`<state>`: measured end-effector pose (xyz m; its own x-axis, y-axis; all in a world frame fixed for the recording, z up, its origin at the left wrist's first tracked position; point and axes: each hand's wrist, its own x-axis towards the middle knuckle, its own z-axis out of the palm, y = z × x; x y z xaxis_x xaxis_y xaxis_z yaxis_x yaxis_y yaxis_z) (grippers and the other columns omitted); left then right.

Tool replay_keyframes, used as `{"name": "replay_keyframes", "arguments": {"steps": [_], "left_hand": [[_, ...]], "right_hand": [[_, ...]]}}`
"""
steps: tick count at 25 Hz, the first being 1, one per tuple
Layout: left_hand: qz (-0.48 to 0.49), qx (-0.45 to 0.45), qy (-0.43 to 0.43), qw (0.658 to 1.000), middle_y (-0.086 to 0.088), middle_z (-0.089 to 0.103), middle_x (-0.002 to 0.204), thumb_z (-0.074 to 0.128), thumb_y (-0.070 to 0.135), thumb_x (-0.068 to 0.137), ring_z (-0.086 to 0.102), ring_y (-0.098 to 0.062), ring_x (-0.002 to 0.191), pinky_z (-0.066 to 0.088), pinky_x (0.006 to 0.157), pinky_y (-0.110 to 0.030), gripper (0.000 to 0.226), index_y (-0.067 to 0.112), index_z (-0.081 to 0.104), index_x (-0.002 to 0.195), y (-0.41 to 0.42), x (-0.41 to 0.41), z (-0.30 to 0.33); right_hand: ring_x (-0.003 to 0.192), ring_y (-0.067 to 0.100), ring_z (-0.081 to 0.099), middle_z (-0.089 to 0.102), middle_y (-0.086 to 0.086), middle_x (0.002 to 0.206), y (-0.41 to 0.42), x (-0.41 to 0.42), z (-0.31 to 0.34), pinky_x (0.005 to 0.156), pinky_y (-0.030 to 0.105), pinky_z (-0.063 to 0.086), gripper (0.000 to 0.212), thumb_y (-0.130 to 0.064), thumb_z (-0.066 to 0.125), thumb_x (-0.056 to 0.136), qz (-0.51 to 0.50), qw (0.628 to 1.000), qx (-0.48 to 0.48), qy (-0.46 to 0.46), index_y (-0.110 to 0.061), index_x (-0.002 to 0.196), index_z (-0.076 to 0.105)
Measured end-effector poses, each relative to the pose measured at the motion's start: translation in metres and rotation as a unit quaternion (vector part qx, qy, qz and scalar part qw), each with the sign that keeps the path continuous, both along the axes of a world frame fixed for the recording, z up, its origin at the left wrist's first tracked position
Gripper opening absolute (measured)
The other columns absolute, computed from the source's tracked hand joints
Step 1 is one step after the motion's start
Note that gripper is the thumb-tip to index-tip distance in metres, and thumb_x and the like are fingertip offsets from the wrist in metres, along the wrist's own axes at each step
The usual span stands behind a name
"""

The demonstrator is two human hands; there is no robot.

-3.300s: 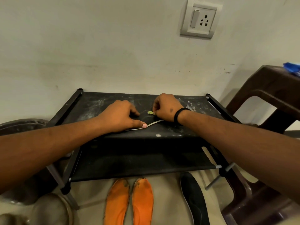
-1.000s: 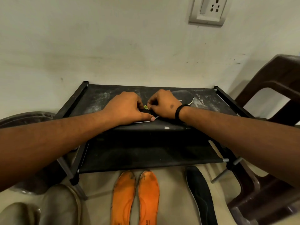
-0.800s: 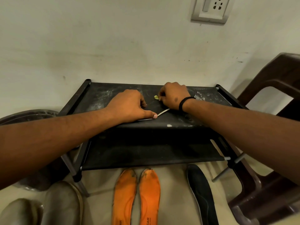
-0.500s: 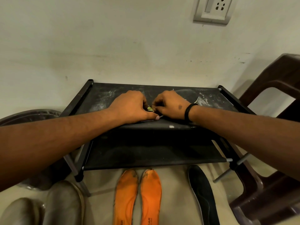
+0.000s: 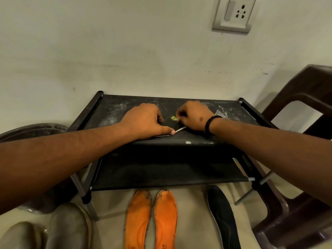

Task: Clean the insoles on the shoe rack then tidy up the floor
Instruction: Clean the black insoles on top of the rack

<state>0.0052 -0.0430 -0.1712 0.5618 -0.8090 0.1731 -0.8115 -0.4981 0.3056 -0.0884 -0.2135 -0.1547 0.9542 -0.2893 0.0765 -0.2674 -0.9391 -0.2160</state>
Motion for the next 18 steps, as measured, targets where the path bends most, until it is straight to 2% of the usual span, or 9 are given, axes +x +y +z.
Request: {"name": "replay_keyframes", "arguments": {"steps": [2,5,7,9,11,12,14,16,18], "left_hand": [[-0.001,0.002,-0.002,1.000,0.008,0.075,0.095,0.069,0.079,0.066,0.068,-0.010,0.086,0.060,0.079,-0.038,0.066,0.023,0.078,0.101,0.000,0.000,-0.001],[-0.007,0.000,0.004,1.000,0.008,0.075,0.090,0.068,0.080,0.064,0.069,-0.008,0.082,0.061,0.076,-0.037,0.065,0.025,0.079,0.098,0.002,0.003,-0.003],[-0.010,-0.003,0.005,1.000,0.008,0.076,0.087,0.067,0.080,0.063,0.069,-0.008,0.079,0.061,0.074,-0.037,0.065,0.025,0.079,0.096,0.001,0.004,-0.004],[-0.003,-0.001,0.001,1.000,0.008,0.076,0.092,0.069,0.079,0.065,0.069,-0.009,0.083,0.061,0.077,-0.037,0.064,0.025,0.079,0.099,-0.001,0.003,-0.002],[0.002,0.002,-0.004,1.000,0.008,0.075,0.098,0.070,0.078,0.067,0.069,-0.010,0.088,0.060,0.081,-0.038,0.065,0.024,0.078,0.103,-0.002,0.001,-0.001],[0.001,0.003,-0.007,1.000,0.008,0.075,0.098,0.070,0.078,0.067,0.069,-0.010,0.089,0.060,0.081,-0.038,0.066,0.024,0.078,0.104,-0.001,0.002,-0.001],[-0.003,0.001,-0.009,1.000,0.009,0.075,0.096,0.069,0.079,0.065,0.069,-0.009,0.086,0.061,0.079,-0.037,0.066,0.025,0.078,0.102,0.001,0.003,-0.002],[-0.005,-0.006,-0.006,1.000,0.009,0.075,0.093,0.067,0.080,0.061,0.070,-0.009,0.084,0.061,0.077,-0.037,0.068,0.026,0.078,0.101,0.002,0.003,-0.003],[-0.002,-0.004,-0.005,1.000,0.009,0.075,0.094,0.067,0.081,0.062,0.069,-0.009,0.085,0.061,0.078,-0.037,0.069,0.026,0.078,0.102,0.001,0.002,-0.002]], "right_hand": [[0.090,0.019,0.065,0.073,-0.001,0.096,-0.009,0.002,-0.001,0.085,0.039,0.055,0.016,-0.016,0.059,0.088,-0.048,0.999,-0.015,-0.013,-0.022,0.088,0.074],[0.082,0.015,0.066,0.073,0.000,0.089,0.014,-0.007,-0.007,0.077,0.029,0.053,0.014,-0.012,0.061,0.086,0.051,0.998,0.041,-0.021,-0.018,0.083,0.074],[0.079,0.013,0.065,0.072,-0.003,0.085,0.022,-0.015,-0.009,0.074,0.029,0.052,0.014,-0.015,0.061,0.087,0.099,0.994,0.044,-0.005,-0.021,0.080,0.072],[0.081,0.017,0.065,0.071,-0.004,0.085,0.006,-0.010,-0.006,0.077,0.034,0.054,0.015,-0.020,0.059,0.087,0.045,0.999,0.007,-0.005,-0.029,0.077,0.067],[0.083,0.021,0.066,0.071,-0.001,0.086,-0.007,-0.005,-0.001,0.080,0.038,0.056,0.016,-0.020,0.059,0.088,-0.023,1.000,-0.015,-0.002,-0.028,0.078,0.067],[0.082,0.020,0.066,0.071,-0.001,0.086,-0.006,-0.004,-0.001,0.080,0.037,0.056,0.015,-0.018,0.060,0.088,-0.027,1.000,-0.002,-0.005,-0.026,0.079,0.069],[0.077,0.013,0.064,0.070,-0.003,0.082,0.010,-0.009,-0.001,0.075,0.030,0.055,0.014,-0.017,0.061,0.089,0.026,0.999,0.036,-0.008,-0.021,0.081,0.071],[0.073,0.009,0.063,0.068,-0.007,0.077,0.027,-0.019,-0.002,0.069,0.023,0.051,0.015,-0.018,0.062,0.089,0.088,0.995,0.051,0.007,-0.023,0.077,0.069],[0.076,0.012,0.064,0.068,-0.007,0.079,0.020,-0.017,-0.002,0.074,0.031,0.054,0.015,-0.020,0.061,0.089,0.068,0.997,0.025,0.010,-0.025,0.077,0.069]]}}
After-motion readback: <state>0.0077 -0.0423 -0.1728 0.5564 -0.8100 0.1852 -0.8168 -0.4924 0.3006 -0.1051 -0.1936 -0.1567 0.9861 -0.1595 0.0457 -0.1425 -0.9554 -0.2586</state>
